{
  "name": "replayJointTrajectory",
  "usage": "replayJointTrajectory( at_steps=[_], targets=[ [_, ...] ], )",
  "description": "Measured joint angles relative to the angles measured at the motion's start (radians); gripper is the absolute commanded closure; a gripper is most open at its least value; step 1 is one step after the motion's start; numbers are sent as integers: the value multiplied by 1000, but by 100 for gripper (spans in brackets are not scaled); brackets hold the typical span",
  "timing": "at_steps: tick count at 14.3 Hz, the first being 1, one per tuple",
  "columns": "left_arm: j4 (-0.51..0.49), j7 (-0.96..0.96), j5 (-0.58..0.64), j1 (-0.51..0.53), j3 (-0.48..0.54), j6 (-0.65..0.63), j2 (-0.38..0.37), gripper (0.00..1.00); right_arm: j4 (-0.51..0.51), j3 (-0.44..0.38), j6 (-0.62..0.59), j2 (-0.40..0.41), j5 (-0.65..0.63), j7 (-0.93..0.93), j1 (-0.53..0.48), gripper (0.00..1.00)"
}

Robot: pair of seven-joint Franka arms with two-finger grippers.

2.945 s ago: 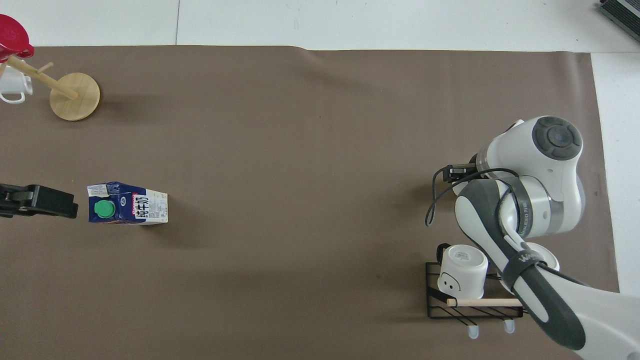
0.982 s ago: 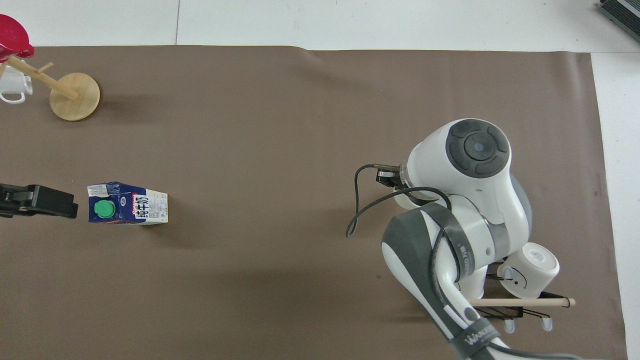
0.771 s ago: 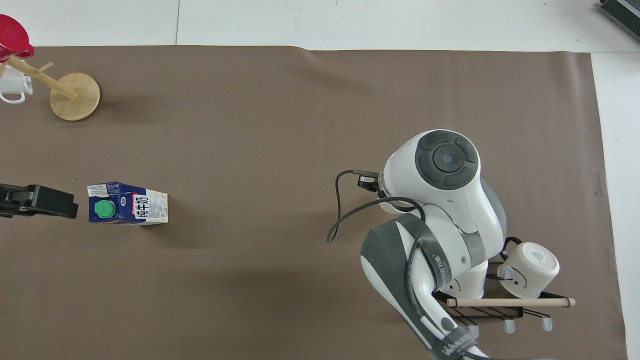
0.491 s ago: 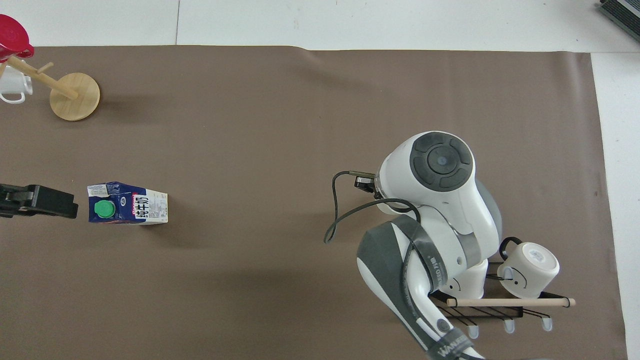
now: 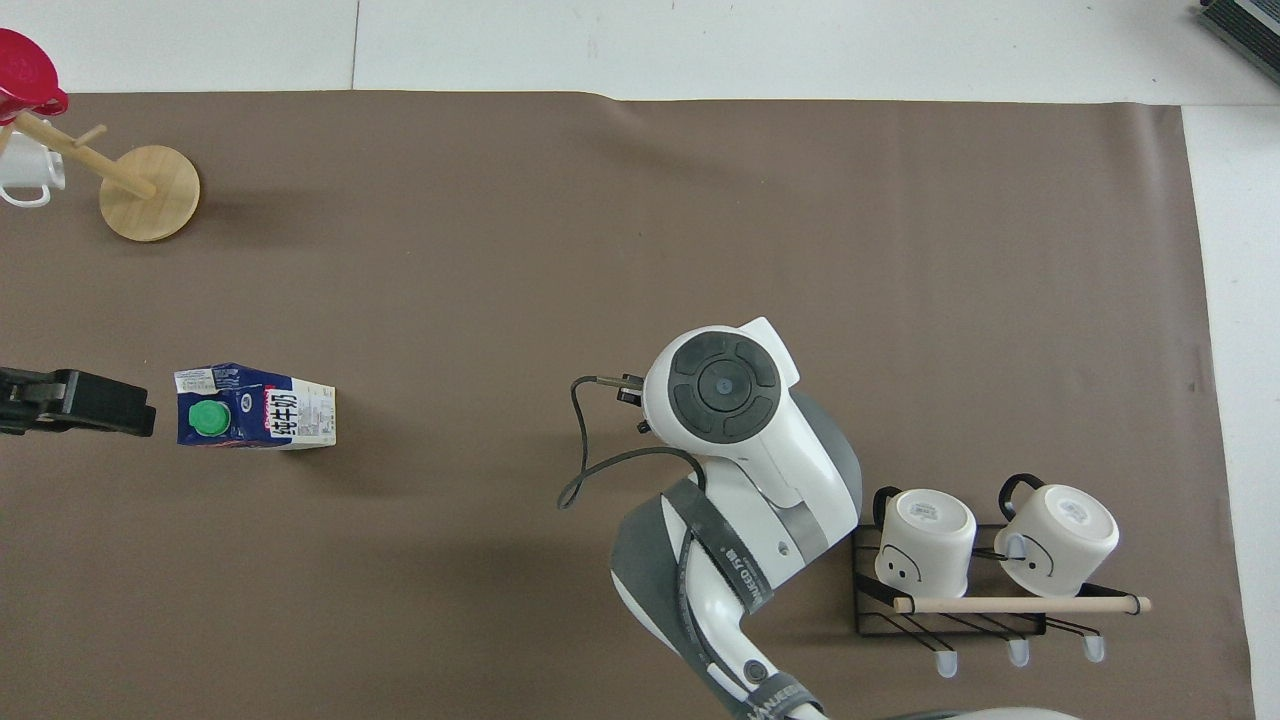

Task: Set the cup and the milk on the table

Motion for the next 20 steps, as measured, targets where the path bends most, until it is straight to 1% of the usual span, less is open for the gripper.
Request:
replayJointTrajectory(
  at_steps=[2,5,8,13,17,18,19,20],
  targets=[
    [-29,0,0,8,6,23,-4,0,-7,0,5,3,0,0,0,100],
    [-108,0,0,18,12,93,-17,0,-15,1,32,4,0,0,0,100],
    [-193,0,0,21,12,196,-22,0,-29,8,49,5,0,0,0,100],
    [-334,16,0,19,4,412,-29,0,-50,21,70,7,0,0,0,100],
    [-411,27,0,18,-2,500,-48,0,-54,21,70,7,0,0,0,100],
    [-428,27,0,18,-4,514,-56,0,-55,21,71,7,0,0,0,92],
    [-439,27,0,18,-5,518,-63,0,-56,21,71,7,0,0,0,86],
    [-449,27,0,18,-6,522,-70,0,-57,21,71,7,0,0,0,84]
  ],
)
